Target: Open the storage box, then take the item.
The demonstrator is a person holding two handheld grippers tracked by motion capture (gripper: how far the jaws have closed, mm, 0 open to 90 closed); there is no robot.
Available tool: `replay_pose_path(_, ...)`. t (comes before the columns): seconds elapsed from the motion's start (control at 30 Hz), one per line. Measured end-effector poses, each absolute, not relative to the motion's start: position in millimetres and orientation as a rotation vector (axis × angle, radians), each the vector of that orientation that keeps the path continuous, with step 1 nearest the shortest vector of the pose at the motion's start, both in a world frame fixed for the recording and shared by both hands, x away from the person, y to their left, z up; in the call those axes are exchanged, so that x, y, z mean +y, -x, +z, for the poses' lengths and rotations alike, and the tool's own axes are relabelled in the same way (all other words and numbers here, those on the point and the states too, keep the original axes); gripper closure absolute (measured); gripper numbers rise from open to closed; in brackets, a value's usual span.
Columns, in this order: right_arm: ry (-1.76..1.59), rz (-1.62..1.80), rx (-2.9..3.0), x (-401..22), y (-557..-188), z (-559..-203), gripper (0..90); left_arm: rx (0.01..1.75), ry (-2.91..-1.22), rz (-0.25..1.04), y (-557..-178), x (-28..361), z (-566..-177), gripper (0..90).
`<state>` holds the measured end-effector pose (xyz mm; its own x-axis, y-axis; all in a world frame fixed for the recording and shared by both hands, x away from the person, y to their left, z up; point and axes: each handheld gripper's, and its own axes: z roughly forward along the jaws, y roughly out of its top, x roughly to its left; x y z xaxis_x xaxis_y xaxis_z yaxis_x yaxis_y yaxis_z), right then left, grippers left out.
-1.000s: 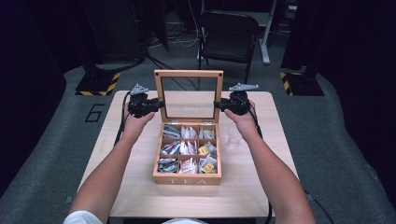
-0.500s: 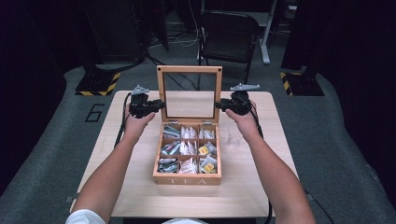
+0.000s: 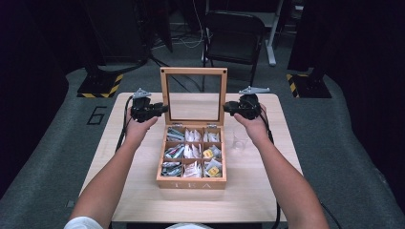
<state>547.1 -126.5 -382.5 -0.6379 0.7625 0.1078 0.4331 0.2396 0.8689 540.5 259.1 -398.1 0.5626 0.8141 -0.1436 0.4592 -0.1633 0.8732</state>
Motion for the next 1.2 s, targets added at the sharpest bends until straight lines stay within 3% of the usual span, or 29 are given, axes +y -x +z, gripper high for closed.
replay_pose_path(0.57,-0.966,1.342,2.248,-123.5,-495.3,-380.1,59.8,1.058,-1.786,0.465,-518.5,274.0,-389.7,58.3)
replay_pose_path(1.2,-0.914,1.310,2.336,-119.3,-464.8,-405.8,64.3,1.053,-1.779,0.452,-503.0,279.9,-391.1,58.3)
